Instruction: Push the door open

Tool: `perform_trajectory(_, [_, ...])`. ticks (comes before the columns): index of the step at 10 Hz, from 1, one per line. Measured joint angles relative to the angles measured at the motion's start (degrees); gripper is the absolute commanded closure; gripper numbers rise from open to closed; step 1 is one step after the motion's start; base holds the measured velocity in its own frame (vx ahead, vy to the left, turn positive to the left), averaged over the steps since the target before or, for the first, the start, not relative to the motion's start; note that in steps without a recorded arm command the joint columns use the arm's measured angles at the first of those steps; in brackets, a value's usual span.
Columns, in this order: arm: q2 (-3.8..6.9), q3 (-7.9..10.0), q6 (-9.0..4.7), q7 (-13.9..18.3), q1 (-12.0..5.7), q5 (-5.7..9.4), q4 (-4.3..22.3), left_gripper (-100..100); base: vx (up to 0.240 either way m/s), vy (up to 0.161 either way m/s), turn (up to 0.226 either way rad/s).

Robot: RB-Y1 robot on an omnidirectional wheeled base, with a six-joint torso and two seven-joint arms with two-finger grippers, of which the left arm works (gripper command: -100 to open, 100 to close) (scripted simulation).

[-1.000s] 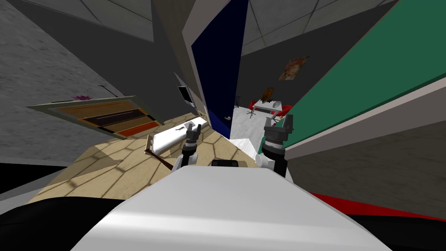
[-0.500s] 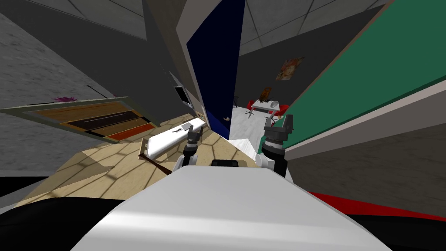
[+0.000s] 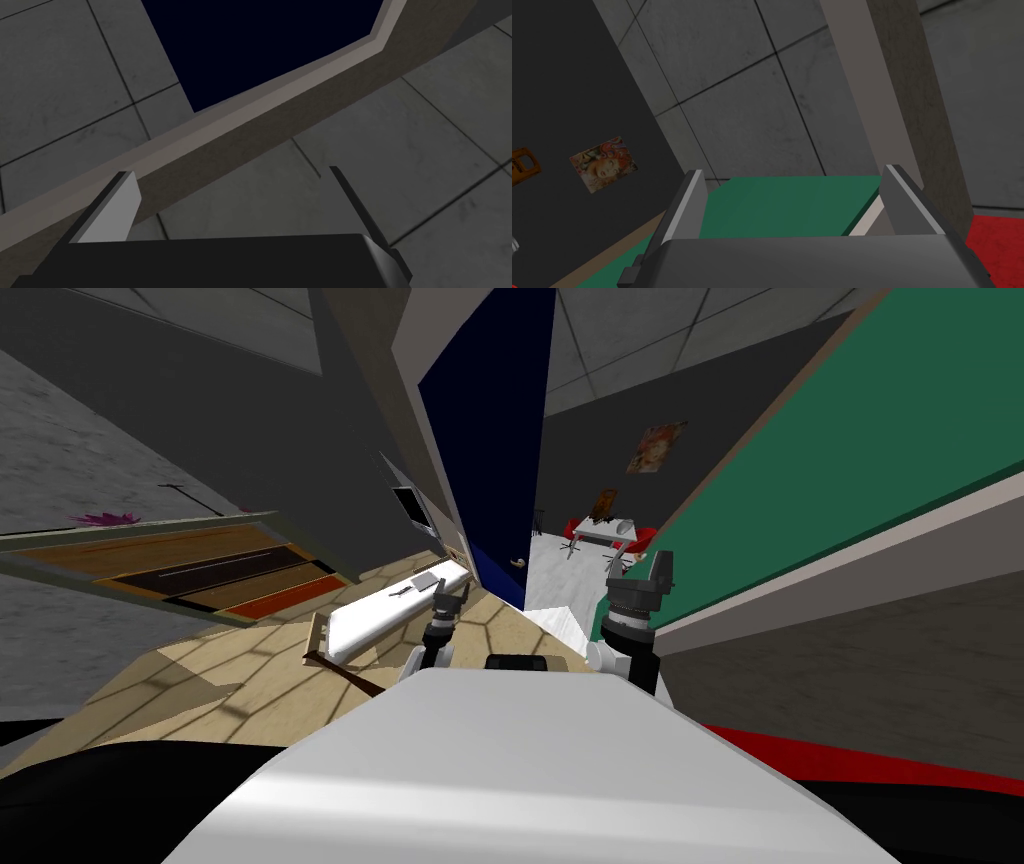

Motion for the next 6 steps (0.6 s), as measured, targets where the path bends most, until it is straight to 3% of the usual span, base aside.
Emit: perform_trajectory(6, [0.2, 0.9, -1.4, -8.29, -0.44, -2.75, 4.37, -100, 0.06, 0.009, -0.059])
